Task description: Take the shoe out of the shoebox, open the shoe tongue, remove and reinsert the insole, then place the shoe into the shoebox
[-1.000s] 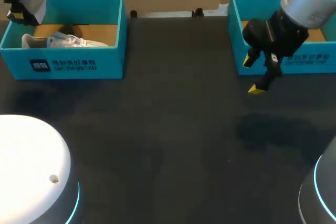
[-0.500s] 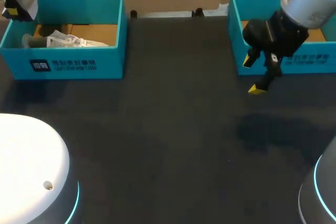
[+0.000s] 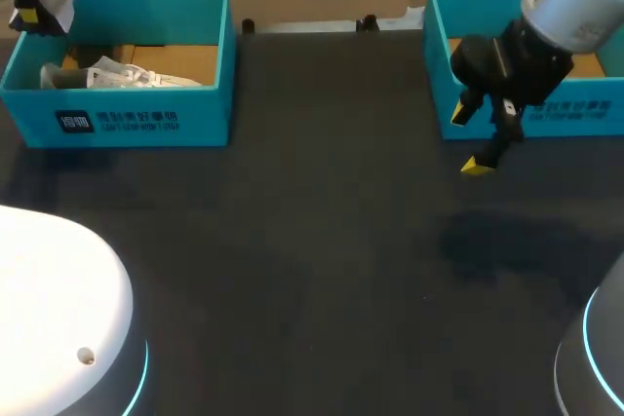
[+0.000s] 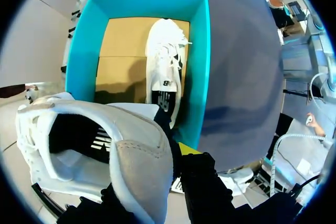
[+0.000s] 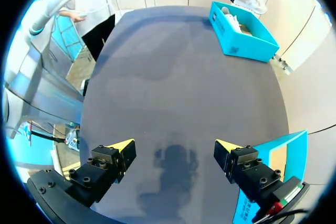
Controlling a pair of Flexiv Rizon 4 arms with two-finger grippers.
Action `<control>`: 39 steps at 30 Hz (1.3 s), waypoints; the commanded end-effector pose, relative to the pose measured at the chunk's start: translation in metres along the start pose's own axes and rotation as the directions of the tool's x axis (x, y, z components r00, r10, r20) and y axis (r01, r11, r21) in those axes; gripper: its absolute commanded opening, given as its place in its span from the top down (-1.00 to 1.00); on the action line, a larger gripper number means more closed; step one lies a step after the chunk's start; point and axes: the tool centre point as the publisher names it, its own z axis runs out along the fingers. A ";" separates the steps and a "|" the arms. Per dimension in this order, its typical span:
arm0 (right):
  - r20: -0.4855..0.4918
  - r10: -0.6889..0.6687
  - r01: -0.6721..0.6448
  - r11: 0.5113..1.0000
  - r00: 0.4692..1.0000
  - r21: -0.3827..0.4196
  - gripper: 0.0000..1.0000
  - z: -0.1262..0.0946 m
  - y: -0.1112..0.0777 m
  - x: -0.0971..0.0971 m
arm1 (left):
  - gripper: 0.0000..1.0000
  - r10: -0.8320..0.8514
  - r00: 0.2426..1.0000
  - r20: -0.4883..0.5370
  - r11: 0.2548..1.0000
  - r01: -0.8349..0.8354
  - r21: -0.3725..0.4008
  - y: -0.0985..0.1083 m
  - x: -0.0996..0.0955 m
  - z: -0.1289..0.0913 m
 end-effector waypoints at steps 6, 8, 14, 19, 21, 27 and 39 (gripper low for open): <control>0.001 0.000 0.000 1.000 1.000 0.002 -1.00 0.001 0.000 0.000 | 1.00 0.001 1.000 -0.001 1.000 -0.001 -0.001 0.000 0.000 -0.002; 0.001 0.000 0.000 1.000 1.000 0.002 -1.00 0.001 0.000 0.000 | 1.00 -0.004 1.000 0.031 1.000 0.004 -0.006 0.000 0.001 -0.003; 0.001 0.000 0.000 1.000 1.000 0.002 -1.00 0.001 0.000 0.000 | 1.00 0.221 0.970 0.098 0.975 -0.217 -0.046 0.004 0.003 -0.009; 0.001 0.000 0.000 1.000 1.000 0.002 -1.00 0.001 0.000 0.000 | 1.00 0.346 0.933 0.102 0.937 -0.338 -0.090 0.013 -0.004 -0.009; 0.001 0.000 0.000 1.000 1.000 0.002 -1.00 0.001 0.000 0.000 | 1.00 0.382 0.919 0.100 0.923 -0.373 -0.097 0.016 -0.009 -0.009; 0.001 0.000 0.000 1.000 1.000 0.002 -1.00 0.001 0.000 0.000 | 1.00 0.647 0.760 0.065 0.762 -0.641 -0.096 0.022 -0.026 -0.006; 0.001 0.000 0.000 1.000 1.000 0.002 -1.00 0.001 0.000 0.000 | 1.00 0.854 0.520 0.026 0.520 -0.852 -0.051 0.024 -0.049 -0.007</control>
